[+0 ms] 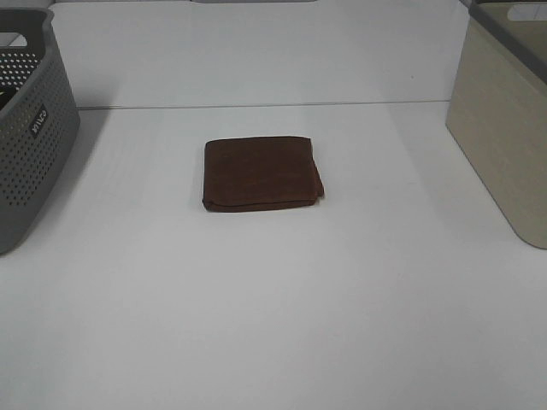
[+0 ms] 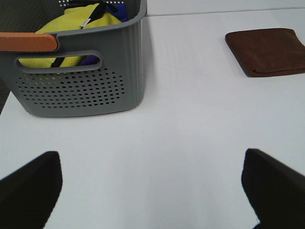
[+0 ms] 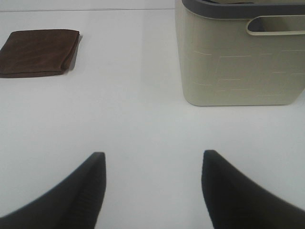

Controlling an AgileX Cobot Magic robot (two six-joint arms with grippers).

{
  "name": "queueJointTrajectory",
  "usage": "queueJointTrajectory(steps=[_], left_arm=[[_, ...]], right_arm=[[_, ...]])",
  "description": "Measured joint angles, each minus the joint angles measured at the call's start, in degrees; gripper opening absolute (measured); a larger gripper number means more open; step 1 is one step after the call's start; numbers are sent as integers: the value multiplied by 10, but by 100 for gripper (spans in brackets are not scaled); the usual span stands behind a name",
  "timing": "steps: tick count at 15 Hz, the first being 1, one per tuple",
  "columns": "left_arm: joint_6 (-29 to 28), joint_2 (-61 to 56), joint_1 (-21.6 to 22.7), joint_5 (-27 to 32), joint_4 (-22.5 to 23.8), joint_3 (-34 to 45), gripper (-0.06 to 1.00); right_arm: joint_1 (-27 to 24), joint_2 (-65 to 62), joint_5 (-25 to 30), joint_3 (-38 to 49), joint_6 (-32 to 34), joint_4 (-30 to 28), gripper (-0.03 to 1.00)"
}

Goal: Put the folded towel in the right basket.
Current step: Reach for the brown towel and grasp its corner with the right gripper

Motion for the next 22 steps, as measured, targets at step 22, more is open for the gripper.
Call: queueJointTrajectory(steps=[22], left_arm=[[0,0,0,0,0,0,97]], right_arm=[[0,0,0,0,0,0,57]])
